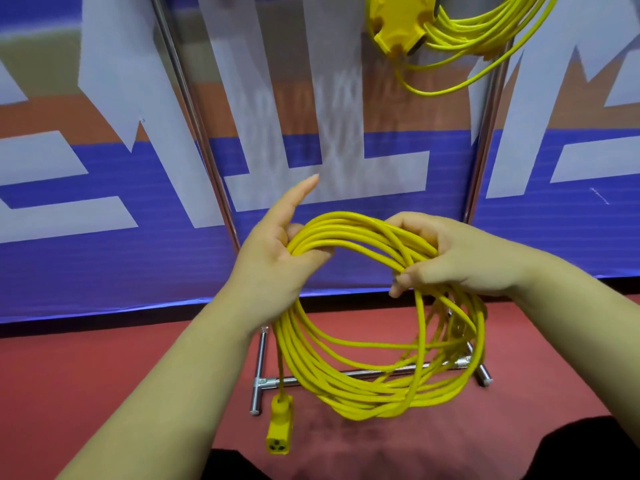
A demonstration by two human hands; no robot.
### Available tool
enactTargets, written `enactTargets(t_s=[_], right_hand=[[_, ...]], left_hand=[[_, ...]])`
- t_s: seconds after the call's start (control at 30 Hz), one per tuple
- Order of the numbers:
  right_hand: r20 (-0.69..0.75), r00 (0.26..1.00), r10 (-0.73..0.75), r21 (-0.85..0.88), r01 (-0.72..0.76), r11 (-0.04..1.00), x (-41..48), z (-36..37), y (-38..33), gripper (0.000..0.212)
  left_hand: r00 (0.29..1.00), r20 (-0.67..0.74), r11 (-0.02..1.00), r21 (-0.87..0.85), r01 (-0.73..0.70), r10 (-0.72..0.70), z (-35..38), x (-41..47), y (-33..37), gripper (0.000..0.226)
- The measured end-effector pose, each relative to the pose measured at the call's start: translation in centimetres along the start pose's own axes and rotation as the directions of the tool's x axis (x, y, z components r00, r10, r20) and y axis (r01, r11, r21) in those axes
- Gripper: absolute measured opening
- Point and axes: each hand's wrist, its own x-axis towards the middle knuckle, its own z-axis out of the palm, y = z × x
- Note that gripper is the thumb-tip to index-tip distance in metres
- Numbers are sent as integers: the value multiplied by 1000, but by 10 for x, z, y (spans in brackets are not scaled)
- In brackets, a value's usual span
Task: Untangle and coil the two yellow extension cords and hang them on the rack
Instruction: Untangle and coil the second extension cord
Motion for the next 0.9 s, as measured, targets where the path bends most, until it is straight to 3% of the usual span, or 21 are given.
enactTargets(t_s=[0.13,0.27,0.37,0.6,0.77,0.9], right_hand=[[37,999,40,83,-43,996,6,1,4,38],[70,997,44,-30,-42,999,7,1,4,31],[9,999,41,-49,-40,998,8,4,4,33],[-257,957,-135,80,160,984,9,15,-13,66],[-326,913,-247,131,302,944,14,16,-65,64],[-294,881,-371,68,407,911,19,15,-129,53]], left_hand=[[999,-35,999,23,32,-31,-4,-2,-2,84],[997,-60,997,48,56,-53,-10,-5,-3,83],[996,-72,997,52,59,-55,-14,-6,-4,83],[999,-14,991,130,31,-29,-34,-4,12,83],[995,91,983,169,-64,50,-67,1,57,67],[987,67,965,211,-155,144,-104,10,105,59]])
